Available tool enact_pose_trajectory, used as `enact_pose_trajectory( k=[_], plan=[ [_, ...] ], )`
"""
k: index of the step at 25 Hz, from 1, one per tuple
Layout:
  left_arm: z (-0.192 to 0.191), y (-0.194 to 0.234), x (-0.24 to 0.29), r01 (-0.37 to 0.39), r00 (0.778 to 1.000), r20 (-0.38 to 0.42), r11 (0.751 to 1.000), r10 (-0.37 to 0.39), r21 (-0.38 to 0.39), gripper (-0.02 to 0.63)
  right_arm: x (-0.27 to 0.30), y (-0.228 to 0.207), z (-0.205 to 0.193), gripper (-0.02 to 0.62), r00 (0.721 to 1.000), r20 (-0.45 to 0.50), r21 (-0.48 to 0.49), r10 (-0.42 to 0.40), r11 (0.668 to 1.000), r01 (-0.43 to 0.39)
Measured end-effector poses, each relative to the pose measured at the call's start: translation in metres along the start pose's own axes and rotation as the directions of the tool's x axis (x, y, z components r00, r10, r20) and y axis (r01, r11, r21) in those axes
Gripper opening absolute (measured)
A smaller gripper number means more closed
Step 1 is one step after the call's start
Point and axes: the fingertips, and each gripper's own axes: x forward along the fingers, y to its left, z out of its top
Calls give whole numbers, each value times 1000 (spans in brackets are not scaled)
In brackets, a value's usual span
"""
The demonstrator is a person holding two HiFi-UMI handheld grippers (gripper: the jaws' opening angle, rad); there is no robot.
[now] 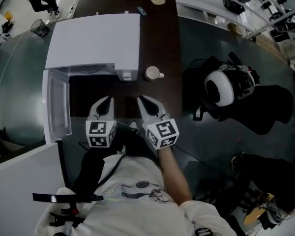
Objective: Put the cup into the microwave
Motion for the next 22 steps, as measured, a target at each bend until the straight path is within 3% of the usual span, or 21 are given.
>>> enact_pose_trajectory(
  k=[11, 22],
  plan=[
    [-39, -2, 32, 43, 989, -140, 998, -50, -51, -2, 3, -86, -58, 40, 972, -228, -79, -59, 996, 42],
    [-76, 13, 46, 36, 964, -259, 996, -55, -80, -2, 38, -183, -90, 117, 923, -377, -200, -81, 980, 5]
  ],
)
